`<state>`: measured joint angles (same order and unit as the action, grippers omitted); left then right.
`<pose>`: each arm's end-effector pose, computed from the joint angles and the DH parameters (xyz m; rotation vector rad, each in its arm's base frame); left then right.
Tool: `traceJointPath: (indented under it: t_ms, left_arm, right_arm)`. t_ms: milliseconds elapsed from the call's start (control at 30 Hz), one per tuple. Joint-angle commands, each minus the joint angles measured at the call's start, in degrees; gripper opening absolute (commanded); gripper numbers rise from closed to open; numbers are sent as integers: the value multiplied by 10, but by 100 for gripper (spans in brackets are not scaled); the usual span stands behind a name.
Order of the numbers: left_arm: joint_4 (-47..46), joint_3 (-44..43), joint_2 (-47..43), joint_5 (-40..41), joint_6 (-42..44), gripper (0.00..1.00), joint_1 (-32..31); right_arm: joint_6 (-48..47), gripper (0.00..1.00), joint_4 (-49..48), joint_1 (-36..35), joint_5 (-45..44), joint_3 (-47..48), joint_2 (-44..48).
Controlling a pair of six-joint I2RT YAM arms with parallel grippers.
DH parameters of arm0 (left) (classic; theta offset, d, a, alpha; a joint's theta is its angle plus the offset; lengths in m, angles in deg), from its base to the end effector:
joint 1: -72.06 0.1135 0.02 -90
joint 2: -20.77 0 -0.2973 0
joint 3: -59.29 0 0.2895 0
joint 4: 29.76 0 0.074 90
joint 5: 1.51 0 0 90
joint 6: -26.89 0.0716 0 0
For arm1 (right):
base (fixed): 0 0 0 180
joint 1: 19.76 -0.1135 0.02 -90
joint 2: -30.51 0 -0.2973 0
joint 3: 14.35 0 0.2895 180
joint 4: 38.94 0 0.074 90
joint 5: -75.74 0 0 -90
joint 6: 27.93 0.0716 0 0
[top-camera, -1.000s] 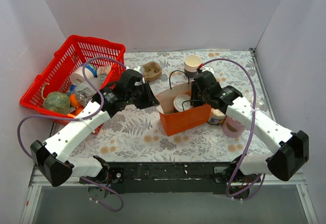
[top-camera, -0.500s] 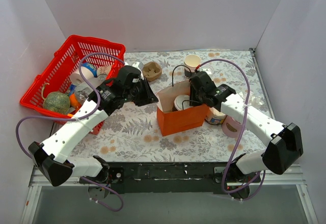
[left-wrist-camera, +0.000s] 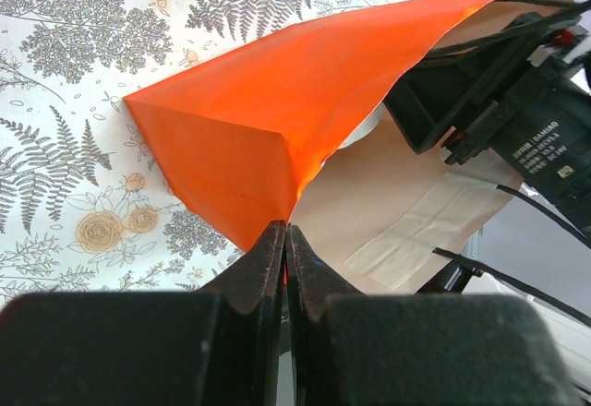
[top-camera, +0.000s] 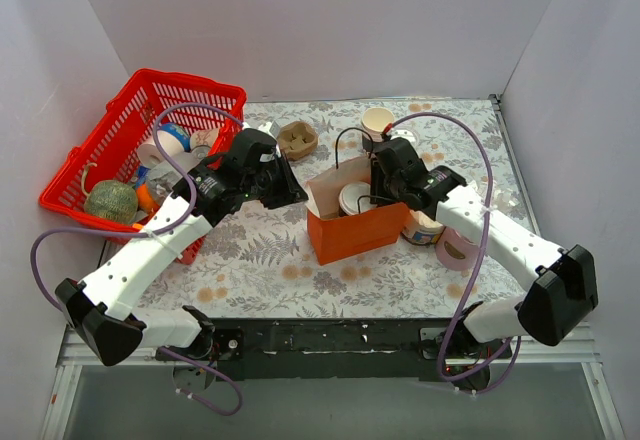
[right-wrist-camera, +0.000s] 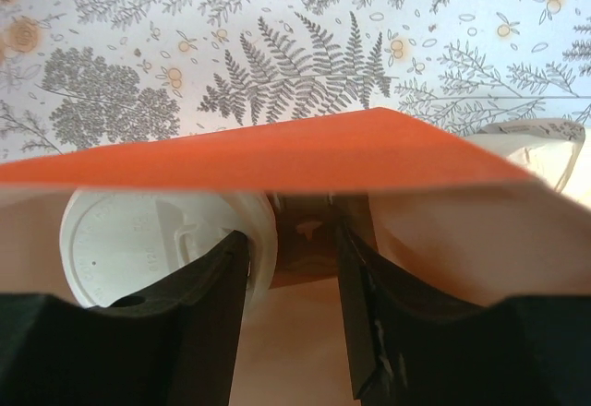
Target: Pack the takeout coffee
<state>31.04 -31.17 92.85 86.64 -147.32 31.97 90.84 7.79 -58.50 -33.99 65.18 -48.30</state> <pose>0.2362 -0.2019 0.3895 -0.9564 2.4091 -1.0298 0.2881 0.2002 0.3071 -0.0392 2.3217 0.1850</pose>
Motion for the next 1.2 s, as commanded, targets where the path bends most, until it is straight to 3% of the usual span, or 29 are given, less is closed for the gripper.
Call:
traceJointPath:
  t_ms: [0, 433, 967, 1100, 1167]
  left_arm:
    - [16, -20, 1, 11, 4, 2, -1]
    - [7, -18, 11, 11, -3, 3, -1]
    - [-2, -19, 12, 11, -5, 4, -1]
    - [-5, -16, 10, 11, -5, 4, -1]
    - [-6, -16, 10, 11, -5, 4, -1]
  right_arm:
    - [-13, 51, -50, 3, -7, -2, 37]
    - [-26, 54, -77, 3, 10, 7, 73]
    - [-54, 57, -195, 3, -29, -18, 156]
    - [-58, 52, -192, 3, -29, -24, 158]
    - [-58, 44, -183, 3, -7, -19, 151]
